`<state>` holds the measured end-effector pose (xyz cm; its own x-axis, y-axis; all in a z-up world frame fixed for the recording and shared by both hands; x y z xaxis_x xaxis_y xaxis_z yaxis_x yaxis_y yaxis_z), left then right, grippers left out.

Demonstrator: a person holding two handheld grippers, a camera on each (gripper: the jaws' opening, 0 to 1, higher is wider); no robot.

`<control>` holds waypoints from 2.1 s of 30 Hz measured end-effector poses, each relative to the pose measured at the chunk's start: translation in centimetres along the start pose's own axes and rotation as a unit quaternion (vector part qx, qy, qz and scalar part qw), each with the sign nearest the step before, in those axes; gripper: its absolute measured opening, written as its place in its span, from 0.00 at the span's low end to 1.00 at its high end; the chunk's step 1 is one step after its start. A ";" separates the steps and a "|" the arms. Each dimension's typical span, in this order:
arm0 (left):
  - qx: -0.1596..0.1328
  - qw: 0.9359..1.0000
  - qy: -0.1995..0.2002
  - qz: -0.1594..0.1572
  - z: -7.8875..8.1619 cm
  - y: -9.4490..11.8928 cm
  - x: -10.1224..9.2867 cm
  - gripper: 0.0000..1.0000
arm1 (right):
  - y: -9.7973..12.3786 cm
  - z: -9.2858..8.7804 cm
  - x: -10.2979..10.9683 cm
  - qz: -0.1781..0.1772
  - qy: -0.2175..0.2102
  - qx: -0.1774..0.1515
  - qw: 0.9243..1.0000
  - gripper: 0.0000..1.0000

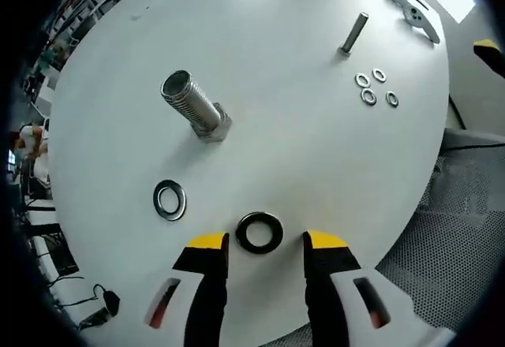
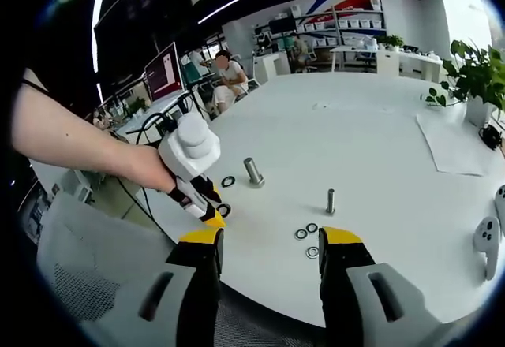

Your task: Place the washer onto the threaded stud by aligning its center hole with the stud, sliding it down to the base, and recovering from edge contact or off-axis alignment until the washer reaches the visible bottom stop.

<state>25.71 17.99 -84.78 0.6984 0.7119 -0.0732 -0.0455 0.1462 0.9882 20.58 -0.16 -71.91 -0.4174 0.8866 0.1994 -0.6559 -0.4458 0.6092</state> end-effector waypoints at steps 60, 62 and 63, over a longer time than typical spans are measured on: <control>-0.026 0.999 -0.042 -0.008 0.8 1.6 1.3 0.18 | -0.1 -0.5 -0.5 -0.011 0.002 0.010 1.000 0.50; -0.033 0.998 -0.048 -0.005 1.3 2.0 1.6 0.18 | -0.1 -0.5 -0.5 -0.011 0.004 0.010 1.000 0.50; -0.035 0.998 -0.050 -0.005 1.5 2.2 1.6 0.18 | -0.1 -0.5 -0.5 -0.011 0.005 0.011 1.000 0.50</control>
<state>27.79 18.45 -82.53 0.7673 0.6380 -0.0654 -0.0853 0.2027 0.9755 20.53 -0.59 -72.42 -0.4088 0.8950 0.1783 -0.6514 -0.4230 0.6298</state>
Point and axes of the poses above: the point that each gripper's makers call its tool centre point, and the gripper's own axes: y roughly backward along the fingers, x roughly to its left, z roughly out of its top, the point moved 2 cm from there along y, roughly backward along the fingers, and after that the axes turned 4 degrees about -z, right-handed, at the moved point
